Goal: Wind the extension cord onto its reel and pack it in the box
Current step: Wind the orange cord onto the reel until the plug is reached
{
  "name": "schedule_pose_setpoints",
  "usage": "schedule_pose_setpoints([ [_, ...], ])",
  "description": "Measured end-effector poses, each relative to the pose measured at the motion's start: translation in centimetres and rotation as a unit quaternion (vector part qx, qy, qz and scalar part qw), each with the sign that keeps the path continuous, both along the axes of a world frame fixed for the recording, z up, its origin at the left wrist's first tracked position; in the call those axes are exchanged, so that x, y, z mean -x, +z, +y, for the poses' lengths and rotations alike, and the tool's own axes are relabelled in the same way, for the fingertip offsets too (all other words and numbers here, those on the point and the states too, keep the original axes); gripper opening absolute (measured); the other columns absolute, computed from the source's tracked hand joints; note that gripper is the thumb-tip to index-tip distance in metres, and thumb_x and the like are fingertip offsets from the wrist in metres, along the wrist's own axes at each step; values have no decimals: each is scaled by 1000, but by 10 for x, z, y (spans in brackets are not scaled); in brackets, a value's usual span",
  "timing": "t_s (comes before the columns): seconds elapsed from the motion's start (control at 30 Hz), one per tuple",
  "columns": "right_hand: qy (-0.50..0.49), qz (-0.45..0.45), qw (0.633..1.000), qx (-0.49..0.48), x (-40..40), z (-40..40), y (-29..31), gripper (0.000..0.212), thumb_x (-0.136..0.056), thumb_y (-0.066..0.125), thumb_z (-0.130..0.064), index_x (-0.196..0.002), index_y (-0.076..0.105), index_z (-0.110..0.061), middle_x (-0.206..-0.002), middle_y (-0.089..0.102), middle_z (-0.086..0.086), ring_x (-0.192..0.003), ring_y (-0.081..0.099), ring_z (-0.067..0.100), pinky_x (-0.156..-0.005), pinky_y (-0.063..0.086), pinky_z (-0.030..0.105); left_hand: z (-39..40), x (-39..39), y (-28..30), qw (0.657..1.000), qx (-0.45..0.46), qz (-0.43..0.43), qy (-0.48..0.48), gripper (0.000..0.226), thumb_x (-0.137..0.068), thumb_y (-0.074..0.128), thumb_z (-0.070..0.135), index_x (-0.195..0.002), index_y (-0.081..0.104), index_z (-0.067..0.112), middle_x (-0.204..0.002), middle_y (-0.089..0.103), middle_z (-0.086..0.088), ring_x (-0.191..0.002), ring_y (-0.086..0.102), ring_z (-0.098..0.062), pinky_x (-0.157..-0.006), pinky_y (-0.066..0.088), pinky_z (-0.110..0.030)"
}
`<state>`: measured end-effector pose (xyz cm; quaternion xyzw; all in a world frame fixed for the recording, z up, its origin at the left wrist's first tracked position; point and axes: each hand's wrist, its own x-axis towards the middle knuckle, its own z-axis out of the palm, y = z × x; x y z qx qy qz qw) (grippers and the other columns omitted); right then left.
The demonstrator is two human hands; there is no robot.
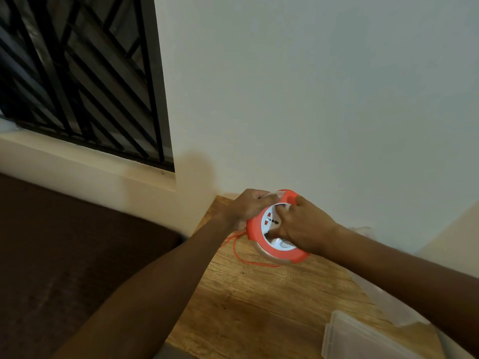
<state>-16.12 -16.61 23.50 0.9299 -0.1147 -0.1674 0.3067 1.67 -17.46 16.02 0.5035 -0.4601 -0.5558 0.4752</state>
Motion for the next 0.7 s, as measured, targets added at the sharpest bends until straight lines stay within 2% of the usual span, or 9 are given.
schedule_pose_setpoints([
  [0.2, -102, -173, 979, -34, 10, -11, -1, 56, -90, 49, -51, -143, 37, -38, -105, 70, -2, -84, 67, 25, -74, 44, 32, 1, 9, 2, 996, 34, 59, 65, 38, -94, 74, 40, -97, 79, 3, -89, 76, -13, -79, 72, -24, -72, 62, -36],
  [0.37, -304, -401, 858, -105, 4, -19, -16, 69, -77, 50, -70, -135, 49, -34, -104, 72, -2, -88, 68, 26, -66, 49, 32, -5, 30, 11, 971, 71, 105, 202, 48, -94, 75, 40, -102, 73, -7, -86, 66, -16, -80, 59, -24, -77, 53, -42],
  [0.43, -385, -526, 723, -229, -1, -20, -20, 63, -76, 54, -68, -125, 60, -29, -110, 70, -2, -96, 66, 25, -77, 53, 35, -8, 38, 14, 960, 93, 76, 254, 46, -93, 75, 42, -95, 75, -3, -81, 48, 9, -73, 56, -19, -73, 51, -40],
  [0.47, -407, -594, 620, -311, -3, -19, -22, 54, -79, 55, -63, -114, 65, -23, -112, 70, 0, -94, 66, 22, -77, 55, 36, -8, 41, 13, 956, 100, 59, 269, 40, -93, 74, 44, -92, 78, 4, -115, 54, -19, -73, 61, -20, -73, 56, -41],
  [0.5, -422, -644, 506, -389, -5, -17, -24, 43, -83, 55, -55, -102, 68, -19, -110, 71, 4, -86, 68, 19, -68, 56, 34, -8, 44, 12, 955, 102, 43, 276, 31, -93, 73, 45, -89, 80, 15, -80, 79, -7, -77, 70, -24, -76, 61, -45],
  [0.57, -438, -669, 348, -490, -5, -9, -30, 21, -88, 61, -35, -105, 68, -26, -107, 71, 8, -69, 70, 14, -48, 52, 26, -5, 44, 8, 958, 98, 17, 269, 21, -95, 71, 46, -89, 79, 27, -91, 81, -9, -89, 77, -31, -81, 65, -52],
  [0.6, -441, -654, 336, -516, -3, -5, -33, 31, -87, 64, -29, -118, 63, -28, -111, 70, 4, -70, 71, 13, -47, 53, 26, -4, 42, 5, 962, 93, 13, 257, 22, -95, 71, 45, -88, 80, 26, -93, 81, -14, -87, 76, -31, -80, 64, -53],
  [0.63, -439, -635, 371, -516, 1, -1, -37, 41, -85, 67, -28, -125, 58, -28, -116, 67, -2, -77, 70, 13, -52, 55, 27, -3, 39, 2, 965, 89, 16, 244, 26, -96, 70, 44, -86, 81, 22, -93, 79, -21, -82, 72, -31, -76, 62, -53],
  [0.7, -406, -602, 557, -404, 10, 1, -36, 50, -81, 69, -31, -128, 55, -26, -104, 67, -10, -83, 65, 12, -62, 51, 23, 0, 33, -3, 971, 77, 33, 225, 29, -96, 71, 44, -83, 82, 21, -91, 73, -28, -79, 65, -31, -75, 58, -50],
])
